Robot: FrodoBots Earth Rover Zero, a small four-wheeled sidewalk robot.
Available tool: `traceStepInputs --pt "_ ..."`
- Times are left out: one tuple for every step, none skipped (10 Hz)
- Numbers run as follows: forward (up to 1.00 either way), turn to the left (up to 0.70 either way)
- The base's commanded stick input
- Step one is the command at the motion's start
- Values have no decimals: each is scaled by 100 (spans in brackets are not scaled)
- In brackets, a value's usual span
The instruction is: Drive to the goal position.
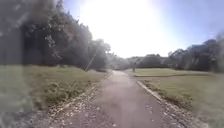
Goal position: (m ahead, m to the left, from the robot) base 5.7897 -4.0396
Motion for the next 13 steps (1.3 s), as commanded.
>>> traceStepInputs --pt "50 0" --pt "50 0" --pt "50 0" --pt "50 0" --pt "50 -21" --pt "50 -5" --pt "50 0" --pt "50 0" --pt "50 0" --pt "50 0" --pt "50 0" --pt "50 0" --pt "50 0"
